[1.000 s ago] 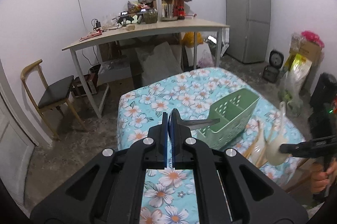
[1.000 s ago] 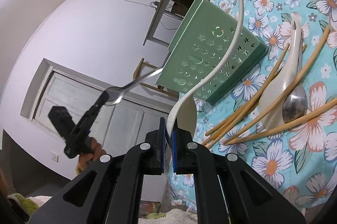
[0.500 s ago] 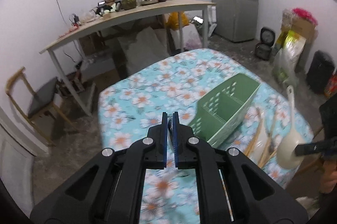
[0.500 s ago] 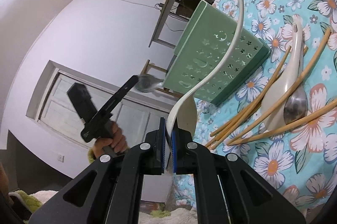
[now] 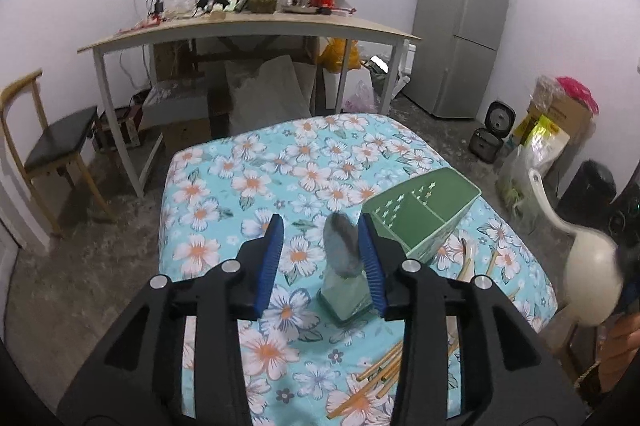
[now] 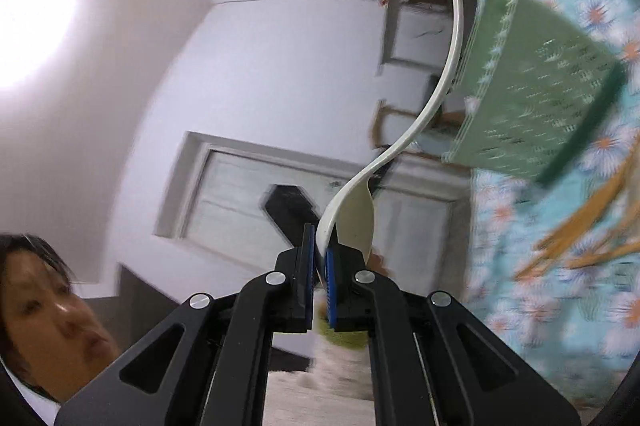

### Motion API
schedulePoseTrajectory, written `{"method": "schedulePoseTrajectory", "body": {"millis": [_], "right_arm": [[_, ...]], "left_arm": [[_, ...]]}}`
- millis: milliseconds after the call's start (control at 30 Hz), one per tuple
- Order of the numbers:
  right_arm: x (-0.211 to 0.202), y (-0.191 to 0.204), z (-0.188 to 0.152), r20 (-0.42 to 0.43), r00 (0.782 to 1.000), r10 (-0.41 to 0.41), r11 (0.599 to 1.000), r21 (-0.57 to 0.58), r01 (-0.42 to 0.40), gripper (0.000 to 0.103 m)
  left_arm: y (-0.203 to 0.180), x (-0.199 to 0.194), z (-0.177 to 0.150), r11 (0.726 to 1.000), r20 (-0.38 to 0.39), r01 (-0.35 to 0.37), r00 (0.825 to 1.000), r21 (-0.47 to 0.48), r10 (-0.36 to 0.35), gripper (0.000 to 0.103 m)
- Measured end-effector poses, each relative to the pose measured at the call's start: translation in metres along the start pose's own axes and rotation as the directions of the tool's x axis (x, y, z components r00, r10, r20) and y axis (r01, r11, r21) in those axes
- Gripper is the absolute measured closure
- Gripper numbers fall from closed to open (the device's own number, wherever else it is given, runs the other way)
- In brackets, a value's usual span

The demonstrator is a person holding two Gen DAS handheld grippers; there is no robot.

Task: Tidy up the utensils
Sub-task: 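Lower the white ladle into the green holder and open the right gripper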

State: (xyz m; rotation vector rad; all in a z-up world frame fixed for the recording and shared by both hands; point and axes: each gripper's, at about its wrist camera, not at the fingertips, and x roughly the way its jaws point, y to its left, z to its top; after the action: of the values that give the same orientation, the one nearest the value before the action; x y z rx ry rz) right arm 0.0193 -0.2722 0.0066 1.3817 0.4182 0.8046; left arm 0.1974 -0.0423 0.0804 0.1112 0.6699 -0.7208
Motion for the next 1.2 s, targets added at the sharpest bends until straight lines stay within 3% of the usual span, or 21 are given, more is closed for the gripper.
{"method": "schedulePoseTrajectory", "body": {"millis": [200, 467, 800, 1033, 1133, 1200], "right_arm": [[0.022, -0.006, 0.016, 0.000, 0.991, 0.137, 0.984, 0.113, -0.136, 0.098], [0.030, -0.034, 0.028, 0.065, 0.976, 0.209, 0.932, 0.289, -0.219, 0.098], [0.018, -0.061, 0.060, 0.224, 0.952, 0.208, 0.844, 0.452, -0.291, 0.097], [0.015, -0.071, 0.072, 0.314, 0.940, 0.135, 0.794, 0.533, -0.292, 0.093], [0.013, -0.074, 0.074, 0.339, 0.935, 0.103, 0.778, 0.558, -0.288, 0.079], [0.008, -0.073, 0.075, 0.354, 0.932, 0.074, 0.781, 0.561, -0.275, 0.061]], "left_arm": [[0.011, 0.003, -0.013, 0.999, -0.029, -0.010, 1.000, -0.040, 0.008, 0.064], [0.015, 0.005, -0.019, 0.998, -0.040, -0.020, 0.999, -0.054, 0.018, 0.062], [0.013, 0.008, -0.024, 0.998, -0.044, -0.024, 0.999, -0.051, 0.022, 0.058], [0.012, 0.008, -0.028, 0.999, -0.047, -0.024, 0.999, -0.047, 0.022, 0.057], [0.012, 0.007, -0.028, 0.999, -0.048, -0.022, 0.999, -0.050, 0.020, 0.057], [0.011, 0.007, -0.028, 0.999, -0.047, -0.022, 0.999, -0.049, 0.020, 0.055]]}}
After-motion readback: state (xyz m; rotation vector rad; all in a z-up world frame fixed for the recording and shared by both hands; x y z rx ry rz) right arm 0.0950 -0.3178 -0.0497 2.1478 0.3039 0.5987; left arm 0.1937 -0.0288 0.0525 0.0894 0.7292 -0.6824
